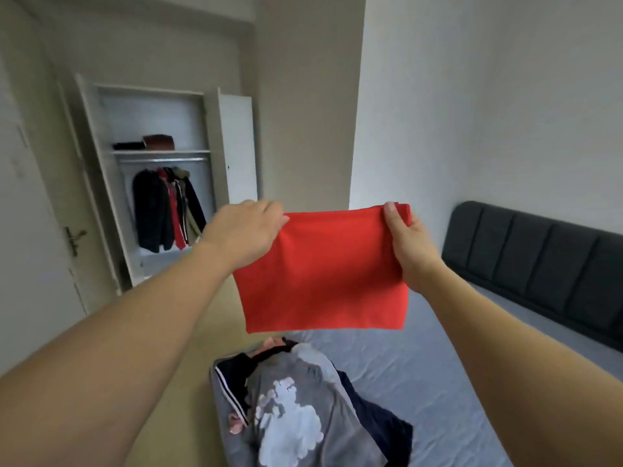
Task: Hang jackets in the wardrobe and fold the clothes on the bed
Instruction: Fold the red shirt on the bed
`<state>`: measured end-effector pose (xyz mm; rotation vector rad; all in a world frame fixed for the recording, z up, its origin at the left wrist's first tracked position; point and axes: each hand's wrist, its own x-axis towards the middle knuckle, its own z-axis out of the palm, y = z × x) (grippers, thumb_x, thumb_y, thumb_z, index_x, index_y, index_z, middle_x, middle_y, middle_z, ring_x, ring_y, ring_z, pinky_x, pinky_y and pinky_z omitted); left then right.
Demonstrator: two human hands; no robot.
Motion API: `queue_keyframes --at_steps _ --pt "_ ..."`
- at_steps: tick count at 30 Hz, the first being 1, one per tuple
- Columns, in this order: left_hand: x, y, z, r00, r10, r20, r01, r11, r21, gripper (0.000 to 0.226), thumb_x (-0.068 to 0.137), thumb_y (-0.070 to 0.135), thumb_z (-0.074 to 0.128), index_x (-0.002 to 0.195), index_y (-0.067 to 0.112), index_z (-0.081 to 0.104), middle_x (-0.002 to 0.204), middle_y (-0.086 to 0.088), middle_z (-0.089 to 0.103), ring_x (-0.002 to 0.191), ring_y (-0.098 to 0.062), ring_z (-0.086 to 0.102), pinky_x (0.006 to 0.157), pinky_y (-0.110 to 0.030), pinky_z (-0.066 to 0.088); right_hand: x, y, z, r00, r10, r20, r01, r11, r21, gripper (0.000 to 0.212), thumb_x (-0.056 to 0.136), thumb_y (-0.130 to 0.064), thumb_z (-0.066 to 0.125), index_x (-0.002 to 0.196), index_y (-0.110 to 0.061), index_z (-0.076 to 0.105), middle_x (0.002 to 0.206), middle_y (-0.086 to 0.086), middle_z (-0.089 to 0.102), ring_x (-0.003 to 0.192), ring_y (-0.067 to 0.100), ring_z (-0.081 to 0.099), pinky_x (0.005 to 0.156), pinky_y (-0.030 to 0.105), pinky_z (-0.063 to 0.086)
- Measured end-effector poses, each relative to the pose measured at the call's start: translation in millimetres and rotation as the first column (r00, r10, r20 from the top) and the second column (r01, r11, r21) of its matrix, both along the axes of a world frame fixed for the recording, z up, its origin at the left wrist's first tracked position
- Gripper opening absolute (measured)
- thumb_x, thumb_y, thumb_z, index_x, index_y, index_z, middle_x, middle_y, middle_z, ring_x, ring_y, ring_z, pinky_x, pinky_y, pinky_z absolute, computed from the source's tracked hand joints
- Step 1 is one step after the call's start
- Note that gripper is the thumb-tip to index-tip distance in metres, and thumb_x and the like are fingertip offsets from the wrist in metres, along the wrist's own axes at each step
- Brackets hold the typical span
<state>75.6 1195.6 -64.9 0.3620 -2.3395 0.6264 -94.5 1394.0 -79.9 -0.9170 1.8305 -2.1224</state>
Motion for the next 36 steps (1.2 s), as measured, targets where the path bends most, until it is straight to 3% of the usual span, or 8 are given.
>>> queue_keyframes --at_steps 2,8,12,18,23,28,32,36 --pt "24 -31 38 0.999 0.035 -0.018 -0.036 0.996 -0.076 0.042 0.103 0.044 0.028 0.092 0.012 0.053 0.087 -0.008 0.064 0.080 -0.034 0.065 0.056 -0.037 0.040 17 -35 35 1.000 0.012 -0.003 -0.012 1.000 -0.014 0.030 0.098 -0.047 0.048 0.090 -0.020 0.060 0.080 -0.008 0.062 0.073 0.008 0.058 0.068 0.019 0.050" --pt "66 -133 86 0.997 0.083 0.007 -0.081 0.987 -0.138 0.042 0.103 0.048 0.023 0.090 0.016 0.049 0.083 -0.003 0.065 0.077 -0.029 0.064 0.059 -0.036 0.044 32 -156 74 0.999 0.036 -0.003 -0.036 0.995 -0.088 0.038 0.098 -0.038 0.053 0.108 -0.001 0.060 0.093 0.004 0.058 0.084 0.016 0.052 0.073 0.029 0.047" --pt "57 -228 74 0.986 0.164 0.041 -0.156 0.976 -0.150 0.050 0.102 0.051 0.010 0.093 0.018 0.047 0.084 -0.001 0.063 0.073 -0.027 0.063 0.066 -0.043 0.052 20 -264 68 0.999 0.030 0.030 -0.027 0.995 -0.098 0.022 0.098 -0.035 0.054 0.096 -0.014 0.057 0.085 0.005 0.049 0.078 0.017 0.044 0.071 0.031 0.040" --pt "13 -405 71 0.973 0.225 0.059 -0.215 0.966 -0.143 0.048 0.100 0.051 0.015 0.100 0.017 0.048 0.090 -0.003 0.066 0.079 -0.027 0.065 0.068 -0.042 0.050 -40 -462 57 0.990 0.078 0.119 -0.069 0.994 -0.083 0.026 0.097 -0.041 0.054 0.085 -0.018 0.054 0.078 0.004 0.048 0.071 0.017 0.045 0.069 0.029 0.039" --pt "-15 -566 109 0.968 0.227 0.105 -0.237 0.967 0.091 0.042 0.103 0.049 0.021 0.105 0.020 0.052 0.096 -0.004 0.066 0.080 -0.021 0.060 0.072 -0.040 0.049 -77 -639 97 0.980 0.132 0.149 -0.125 0.991 -0.055 0.028 0.099 -0.038 0.051 0.082 -0.017 0.053 0.074 0.002 0.047 0.067 0.015 0.044 0.065 0.028 0.039" --pt "-31 -754 98 0.947 0.281 0.155 -0.301 0.946 0.123 0.042 0.102 0.049 0.022 0.103 0.023 0.054 0.101 -0.003 0.064 0.085 -0.019 0.057 0.072 -0.033 0.040 -96 -832 88 0.979 0.150 0.142 -0.154 0.988 0.025 0.028 0.099 -0.039 0.049 0.089 -0.014 0.057 0.085 0.004 0.056 0.078 0.018 0.051 0.079 0.033 0.045" --pt "-42 -907 74 0.935 0.305 0.181 -0.333 0.930 0.153 0.022 0.099 0.038 0.029 0.085 0.029 0.043 0.088 0.001 0.059 0.077 -0.015 0.052 0.066 -0.031 0.034 -108 -990 60 0.980 0.147 0.133 -0.151 0.988 0.020 0.029 0.099 -0.039 0.047 0.095 -0.011 0.056 0.086 0.006 0.051 0.081 0.020 0.047 0.074 0.031 0.039" --pt "-67 -1059 84 0.930 0.318 0.183 -0.352 0.914 0.203 0.021 0.099 0.032 0.033 0.088 0.025 0.050 0.080 0.003 0.052 0.074 -0.015 0.053 0.061 -0.030 0.035 -131 -1139 74 0.980 0.154 0.125 -0.158 0.987 0.028 0.026 0.100 -0.039 0.047 0.097 -0.014 0.054 0.083 -0.001 0.055 0.076 0.014 0.052 0.078 0.031 0.040"
